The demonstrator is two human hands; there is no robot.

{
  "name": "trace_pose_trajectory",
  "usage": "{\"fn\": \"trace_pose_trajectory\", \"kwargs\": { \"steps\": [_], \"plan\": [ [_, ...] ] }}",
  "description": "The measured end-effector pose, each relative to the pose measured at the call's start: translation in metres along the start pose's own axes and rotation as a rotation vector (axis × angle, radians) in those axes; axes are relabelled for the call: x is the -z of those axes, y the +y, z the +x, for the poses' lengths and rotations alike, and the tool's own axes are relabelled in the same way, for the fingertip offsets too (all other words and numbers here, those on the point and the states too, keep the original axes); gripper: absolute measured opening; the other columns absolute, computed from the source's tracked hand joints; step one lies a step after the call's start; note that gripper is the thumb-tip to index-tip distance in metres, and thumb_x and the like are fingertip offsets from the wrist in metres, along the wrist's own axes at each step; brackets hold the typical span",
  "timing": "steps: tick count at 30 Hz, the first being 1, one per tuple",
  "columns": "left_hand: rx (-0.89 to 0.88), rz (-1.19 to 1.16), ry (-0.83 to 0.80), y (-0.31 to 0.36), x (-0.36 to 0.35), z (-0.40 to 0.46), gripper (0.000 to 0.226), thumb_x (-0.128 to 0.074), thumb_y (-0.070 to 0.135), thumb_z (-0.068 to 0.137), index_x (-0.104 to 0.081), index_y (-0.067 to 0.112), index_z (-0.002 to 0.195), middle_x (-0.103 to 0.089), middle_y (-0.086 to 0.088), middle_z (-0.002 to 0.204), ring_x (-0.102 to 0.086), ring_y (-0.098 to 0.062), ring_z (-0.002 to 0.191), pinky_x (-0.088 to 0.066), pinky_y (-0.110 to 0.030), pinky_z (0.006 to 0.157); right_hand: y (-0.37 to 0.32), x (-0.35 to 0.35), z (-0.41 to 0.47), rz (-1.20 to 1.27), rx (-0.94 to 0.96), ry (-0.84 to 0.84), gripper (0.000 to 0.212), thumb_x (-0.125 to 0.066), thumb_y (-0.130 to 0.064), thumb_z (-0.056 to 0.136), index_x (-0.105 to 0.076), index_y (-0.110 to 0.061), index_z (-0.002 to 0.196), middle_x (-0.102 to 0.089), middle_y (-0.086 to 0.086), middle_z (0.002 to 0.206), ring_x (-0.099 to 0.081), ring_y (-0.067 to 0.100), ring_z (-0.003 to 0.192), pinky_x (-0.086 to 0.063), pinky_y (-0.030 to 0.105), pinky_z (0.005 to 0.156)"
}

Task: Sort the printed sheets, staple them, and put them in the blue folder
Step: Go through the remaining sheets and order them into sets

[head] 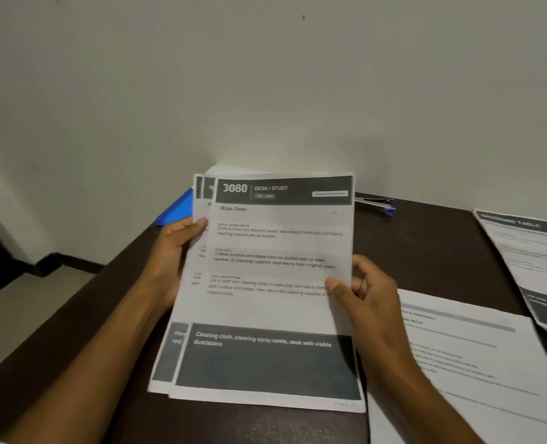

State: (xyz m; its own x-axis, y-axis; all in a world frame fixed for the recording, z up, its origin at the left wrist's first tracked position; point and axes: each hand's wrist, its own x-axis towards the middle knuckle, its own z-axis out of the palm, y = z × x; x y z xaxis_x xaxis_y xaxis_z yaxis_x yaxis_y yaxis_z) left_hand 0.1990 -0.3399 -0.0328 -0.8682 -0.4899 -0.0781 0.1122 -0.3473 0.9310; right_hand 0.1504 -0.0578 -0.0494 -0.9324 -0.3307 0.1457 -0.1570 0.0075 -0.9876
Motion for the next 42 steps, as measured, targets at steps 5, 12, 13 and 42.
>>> {"fn": "trace_pose_trajectory", "kwargs": {
  "steps": [5,12,13,42],
  "plan": [
    [0.019,0.025,-0.014,-0.004,0.0,0.003,0.039,-0.054,0.022,0.105,-0.064,0.002,0.137,-0.071,-0.021,0.13,-0.07,-0.041,0.114,-0.061,-0.053,0.089,0.002,0.003,0.001,-0.007,-0.016,0.026,0.019,-0.06,-0.006,0.103,-0.066,-0.017,0.117,-0.081,0.0,0.109,-0.079,0.02,0.099,-0.065,0.045,0.086],
    [0.113,-0.004,-0.027,-0.009,0.002,0.008,0.04,-0.057,0.037,0.103,-0.07,0.017,0.136,-0.073,-0.011,0.131,-0.07,-0.037,0.121,-0.058,-0.06,0.091,0.003,0.006,0.002,-0.008,-0.023,0.036,0.019,-0.059,-0.007,0.103,-0.066,-0.016,0.118,-0.081,0.001,0.109,-0.079,0.018,0.097,-0.065,0.044,0.087],
    [0.131,-0.025,-0.019,-0.01,0.003,0.008,0.041,-0.057,0.039,0.103,-0.069,0.019,0.137,-0.073,-0.009,0.132,-0.069,-0.036,0.122,-0.057,-0.06,0.091,0.002,0.006,0.002,-0.006,-0.019,0.037,0.02,-0.059,-0.006,0.102,-0.066,-0.016,0.118,-0.081,0.002,0.108,-0.079,0.018,0.096,-0.065,0.044,0.087],
    [0.006,0.068,-0.032,-0.01,0.001,0.009,0.038,-0.056,0.033,0.106,-0.067,0.015,0.138,-0.074,-0.012,0.129,-0.075,-0.033,0.11,-0.064,-0.053,0.082,0.001,0.005,0.002,0.002,-0.044,0.071,0.02,-0.058,-0.006,0.098,-0.068,-0.015,0.112,-0.081,0.004,0.1,-0.08,0.02,0.088,-0.062,0.034,0.072]
  ]
}}
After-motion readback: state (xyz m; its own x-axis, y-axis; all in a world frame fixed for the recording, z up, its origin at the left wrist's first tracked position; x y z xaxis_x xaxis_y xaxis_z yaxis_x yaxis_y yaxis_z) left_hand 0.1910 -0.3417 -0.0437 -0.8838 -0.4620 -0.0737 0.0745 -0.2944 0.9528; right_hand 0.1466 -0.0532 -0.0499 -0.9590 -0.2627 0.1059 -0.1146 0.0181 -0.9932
